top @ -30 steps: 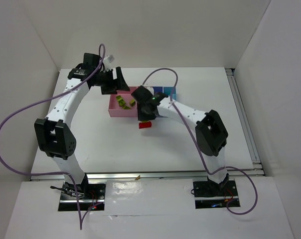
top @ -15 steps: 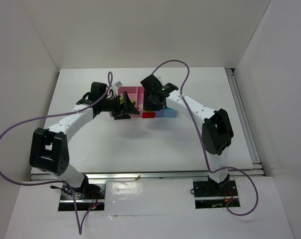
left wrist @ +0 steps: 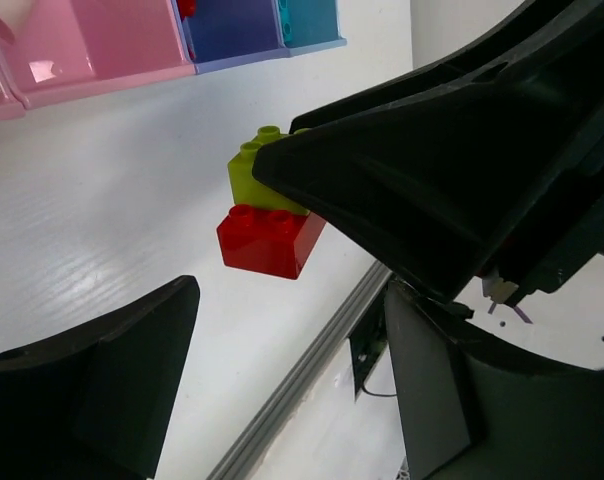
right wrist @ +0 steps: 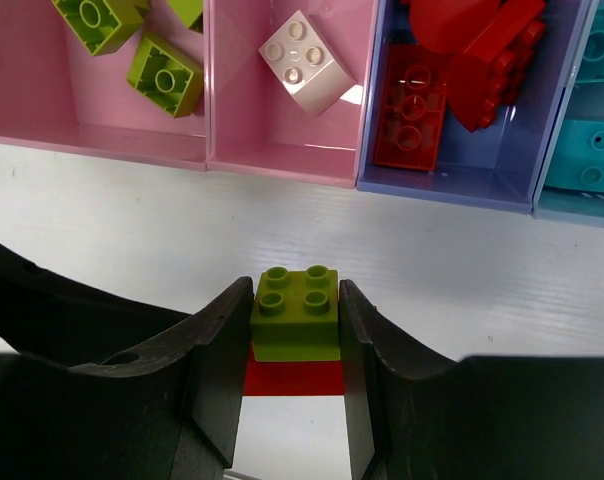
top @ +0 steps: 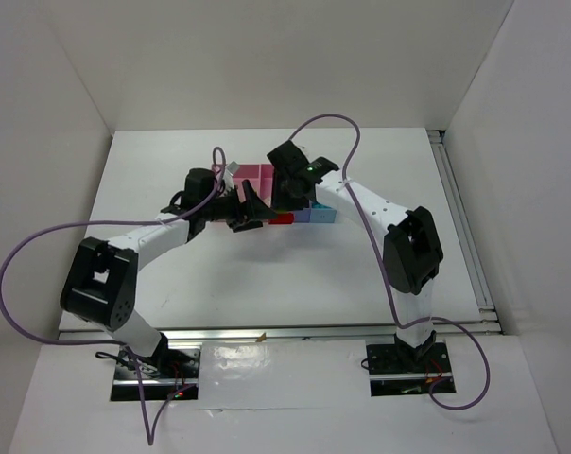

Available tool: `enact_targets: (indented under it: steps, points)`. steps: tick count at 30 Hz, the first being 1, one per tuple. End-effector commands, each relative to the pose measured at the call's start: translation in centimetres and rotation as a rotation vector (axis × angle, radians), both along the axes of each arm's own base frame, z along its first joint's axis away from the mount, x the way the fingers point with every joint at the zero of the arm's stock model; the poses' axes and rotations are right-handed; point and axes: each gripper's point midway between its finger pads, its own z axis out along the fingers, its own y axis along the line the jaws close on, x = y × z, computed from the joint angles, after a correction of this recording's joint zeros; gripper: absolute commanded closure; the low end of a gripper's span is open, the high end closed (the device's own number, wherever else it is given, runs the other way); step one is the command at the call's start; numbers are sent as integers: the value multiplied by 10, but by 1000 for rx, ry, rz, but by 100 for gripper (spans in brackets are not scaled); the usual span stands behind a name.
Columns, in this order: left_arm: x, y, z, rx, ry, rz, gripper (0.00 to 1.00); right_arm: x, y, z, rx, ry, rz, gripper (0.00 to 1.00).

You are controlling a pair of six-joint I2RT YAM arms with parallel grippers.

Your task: Sort the legos into containers by color

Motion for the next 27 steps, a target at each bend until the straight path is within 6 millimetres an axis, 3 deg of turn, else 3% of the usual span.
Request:
enact_targets:
  steps: [1, 10, 12, 16, 20, 22, 27]
  points:
    - [16, -8, 14, 6, -123, 2, 15, 0, 7, 50, 77, -87, 17, 74]
    - [28, -10, 1, 80, -183, -66, 18, -5, 9, 55, 101, -80, 35, 74]
    - [30, -12, 6, 64, -209, -76, 24, -8, 9, 51, 101, -68, 41, 74]
    - [29, -15, 13, 38, -229, -91, 24, -11, 16, 55, 139, -62, 68, 74]
    - [28, -16, 10, 35, -219, -100, 29, -12, 15, 48, 127, -47, 68, 74]
    - [29, -18, 15, 24, -235, -109, 35, -11, 17, 53, 133, -55, 68, 74]
    - [28, -19, 17, 13, -226, -115, 83, -5, 8, 47, 108, -53, 41, 74]
